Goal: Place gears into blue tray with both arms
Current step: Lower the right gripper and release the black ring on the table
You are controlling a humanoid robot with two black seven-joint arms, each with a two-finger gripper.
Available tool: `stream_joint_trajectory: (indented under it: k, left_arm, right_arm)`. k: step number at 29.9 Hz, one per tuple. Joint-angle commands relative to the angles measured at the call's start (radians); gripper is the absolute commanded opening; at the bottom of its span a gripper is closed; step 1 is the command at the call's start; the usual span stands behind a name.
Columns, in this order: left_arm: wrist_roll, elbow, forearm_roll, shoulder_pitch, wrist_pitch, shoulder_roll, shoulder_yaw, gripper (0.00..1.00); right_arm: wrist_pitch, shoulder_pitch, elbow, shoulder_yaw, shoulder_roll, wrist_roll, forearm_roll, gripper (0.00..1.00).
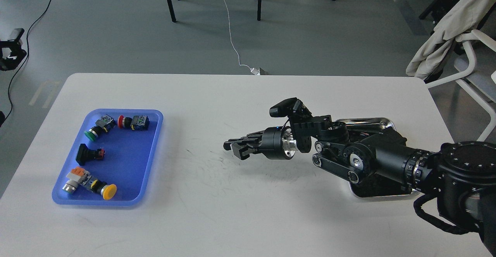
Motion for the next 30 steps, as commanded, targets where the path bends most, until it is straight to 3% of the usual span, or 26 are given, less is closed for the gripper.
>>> stream_joint_trajectory:
  k: [1,7,12,20,26,30]
  left_arm:
    - [-0.002,0.000,0.000,0.000,-0.007,0.007,0.000,0.98]
    - [-0.002,0.000,0.000,0.000,-0.009,0.011,0.000,0.98]
    - [-0.002,0.000,-0.001,0.000,-0.007,0.011,0.000,0.98]
    - [-0.002,0.000,-0.001,0.000,-0.007,0.011,0.000,0.98]
    - [-0.002,0.000,-0.001,0.000,-0.007,0.011,0.000,0.98]
    - [-0.002,0.000,-0.001,0.000,-0.007,0.011,0.000,0.98]
  right_arm:
    - [0.000,-0.003,0.001,-0.003,0.000,0.000,-0.015,0.02]
    - [-0.002,-0.006,0.001,-0.020,0.000,0.000,-0.023,0.02]
    - [-0.005,-0.009,-0.001,-0.018,0.000,0.000,-0.023,0.10]
    - [-0.010,-0.009,-0.005,-0.015,0.000,0.000,-0.022,0.33]
    - [-0.010,-0.009,-0.010,-0.010,0.000,0.000,-0.020,0.35]
    - [-0.033,-0.009,-0.016,0.008,0.000,0.000,-0.006,0.44]
